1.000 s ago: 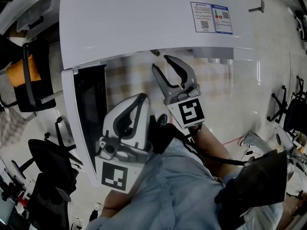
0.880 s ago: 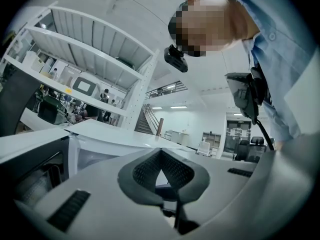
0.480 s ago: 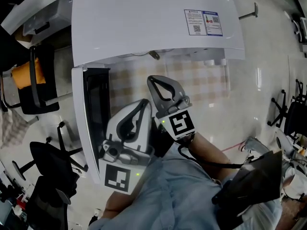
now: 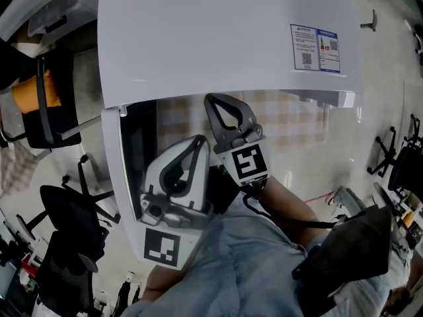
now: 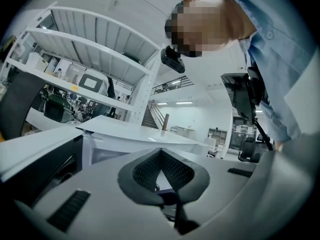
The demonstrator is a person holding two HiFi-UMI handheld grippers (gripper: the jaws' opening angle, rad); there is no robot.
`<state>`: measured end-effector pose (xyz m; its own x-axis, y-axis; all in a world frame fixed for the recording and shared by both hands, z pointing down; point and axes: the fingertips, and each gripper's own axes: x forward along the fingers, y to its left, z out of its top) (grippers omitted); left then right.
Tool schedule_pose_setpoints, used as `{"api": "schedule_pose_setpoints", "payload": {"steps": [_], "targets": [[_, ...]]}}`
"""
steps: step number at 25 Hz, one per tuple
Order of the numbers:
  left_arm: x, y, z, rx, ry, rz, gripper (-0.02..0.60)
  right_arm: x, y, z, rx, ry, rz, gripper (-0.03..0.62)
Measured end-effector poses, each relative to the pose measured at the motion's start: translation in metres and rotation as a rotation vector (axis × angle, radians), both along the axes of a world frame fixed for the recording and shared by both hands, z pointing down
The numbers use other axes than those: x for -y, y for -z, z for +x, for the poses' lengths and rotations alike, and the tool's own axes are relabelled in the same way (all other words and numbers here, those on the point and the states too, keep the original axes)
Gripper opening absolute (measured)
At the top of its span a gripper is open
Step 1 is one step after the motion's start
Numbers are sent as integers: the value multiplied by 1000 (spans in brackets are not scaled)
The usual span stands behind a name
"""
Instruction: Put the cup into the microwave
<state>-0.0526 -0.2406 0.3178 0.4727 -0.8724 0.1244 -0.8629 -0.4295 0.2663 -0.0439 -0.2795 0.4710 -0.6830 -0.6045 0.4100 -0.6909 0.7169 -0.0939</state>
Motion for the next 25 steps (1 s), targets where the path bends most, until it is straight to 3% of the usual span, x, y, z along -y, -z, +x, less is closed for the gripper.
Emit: {"api": "schedule_pose_setpoints", "payload": {"steps": [15,25], "targets": [[34,-16,-26,-12,49,-49,5,45,-4,-12,5,-30,-9,2],[37,-12,-26,-23,32,-37,5,55,-4,-14,0,-27,2,2]]}}
